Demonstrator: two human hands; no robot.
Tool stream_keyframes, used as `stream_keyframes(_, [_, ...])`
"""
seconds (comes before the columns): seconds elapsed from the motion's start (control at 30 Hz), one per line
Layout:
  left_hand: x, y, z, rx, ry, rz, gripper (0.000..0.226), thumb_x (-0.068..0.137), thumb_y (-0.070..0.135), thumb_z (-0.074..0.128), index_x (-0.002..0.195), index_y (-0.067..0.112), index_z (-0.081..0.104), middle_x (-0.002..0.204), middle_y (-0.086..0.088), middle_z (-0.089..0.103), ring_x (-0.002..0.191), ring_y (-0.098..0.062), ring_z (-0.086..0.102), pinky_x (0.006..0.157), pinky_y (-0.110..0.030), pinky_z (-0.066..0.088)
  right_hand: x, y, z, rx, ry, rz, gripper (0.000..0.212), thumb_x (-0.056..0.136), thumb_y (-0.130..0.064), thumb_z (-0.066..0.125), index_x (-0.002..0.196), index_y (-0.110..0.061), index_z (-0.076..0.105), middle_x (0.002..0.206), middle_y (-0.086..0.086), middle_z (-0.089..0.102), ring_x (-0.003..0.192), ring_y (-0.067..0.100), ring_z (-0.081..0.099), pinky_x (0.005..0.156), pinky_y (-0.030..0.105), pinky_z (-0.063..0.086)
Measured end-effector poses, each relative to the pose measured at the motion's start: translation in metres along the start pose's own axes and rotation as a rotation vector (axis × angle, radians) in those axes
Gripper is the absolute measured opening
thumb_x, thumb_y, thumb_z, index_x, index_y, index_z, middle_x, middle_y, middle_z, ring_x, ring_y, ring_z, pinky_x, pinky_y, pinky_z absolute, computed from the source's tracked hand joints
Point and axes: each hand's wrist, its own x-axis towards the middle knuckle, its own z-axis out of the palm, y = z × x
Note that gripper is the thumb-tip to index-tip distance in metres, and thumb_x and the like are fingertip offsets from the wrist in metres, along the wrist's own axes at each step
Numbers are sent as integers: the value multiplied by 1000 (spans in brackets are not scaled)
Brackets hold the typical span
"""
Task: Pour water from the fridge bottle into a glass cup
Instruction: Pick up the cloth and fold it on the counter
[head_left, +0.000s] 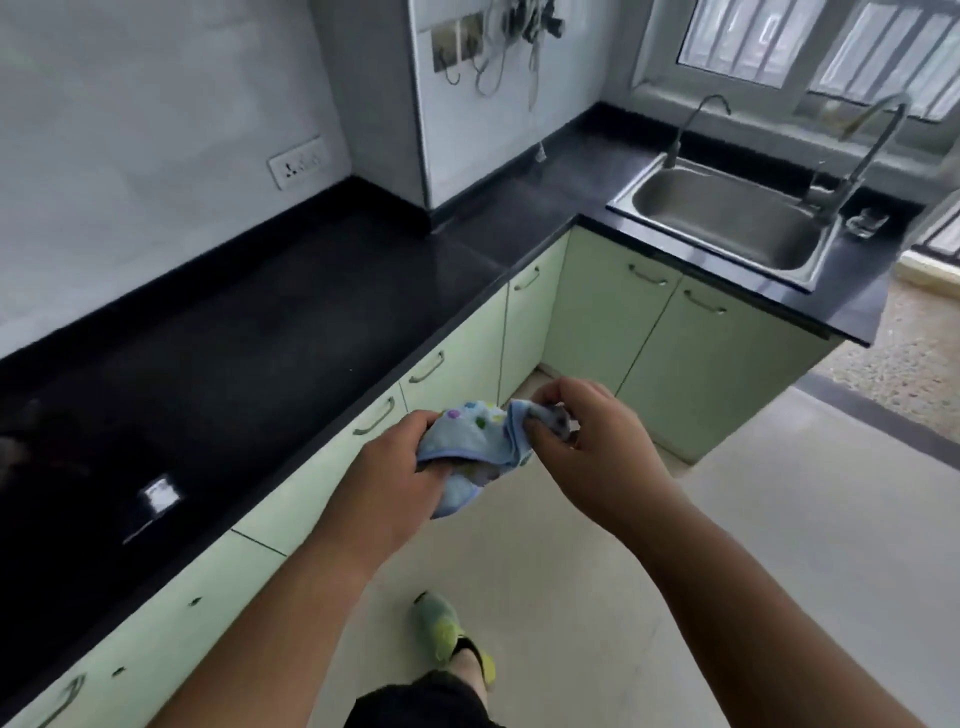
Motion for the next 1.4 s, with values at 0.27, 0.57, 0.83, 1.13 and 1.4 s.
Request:
stream_keyframes(0.27, [99, -24, -59, -78, 208, -142, 12, 98, 35, 52, 103, 37, 62, 91, 15, 72, 85, -6, 67, 72, -34, 55, 137, -40, 55, 9, -242, -99, 15, 93, -24, 66, 87, -33, 56, 88, -12, 62, 78, 4, 57, 60, 15, 41])
stream_keyframes(0.57, [181, -37, -120, -78, 427, -169, 31, 101, 38, 51, 97, 13, 68, 106, 2, 64, 89, -6, 64, 70, -15, 50, 246, -97, 107, 774, -642, 107, 18, 103, -9, 58, 116, -16, 69, 105, 9, 76, 90, 25, 76, 77, 33, 62])
stream_keyframes(0.83, [244, -19, -125, -321, 667, -248, 23, 101, 21, 61, 108, 42, 54, 94, 6, 74, 84, -14, 74, 70, -42, 64, 358, -86, 138, 386, -865, -312, 72, 90, -11, 65, 140, -60, 51, 118, 7, 65, 99, 29, 73, 86, 43, 64])
stream_keyframes(1.13, [313, 24, -122, -474, 975, -255, 18, 103, 29, 61, 107, 45, 53, 101, 13, 68, 91, -5, 69, 72, -27, 60, 460, -82, 131, 300, -882, -397, 36, 93, -31, 69, 126, -43, 58, 117, -11, 66, 101, 0, 66, 88, 29, 57])
stream_keyframes(1.4, [323, 47, -151, -285, 1096, -225, 23, 92, 30, 74, 100, 39, 55, 105, 8, 63, 91, -11, 66, 74, -32, 60, 470, -97, 117, 594, -1133, -263, 61, 100, -14, 62, 150, -44, 42, 117, 8, 73, 111, 22, 73, 104, 48, 55])
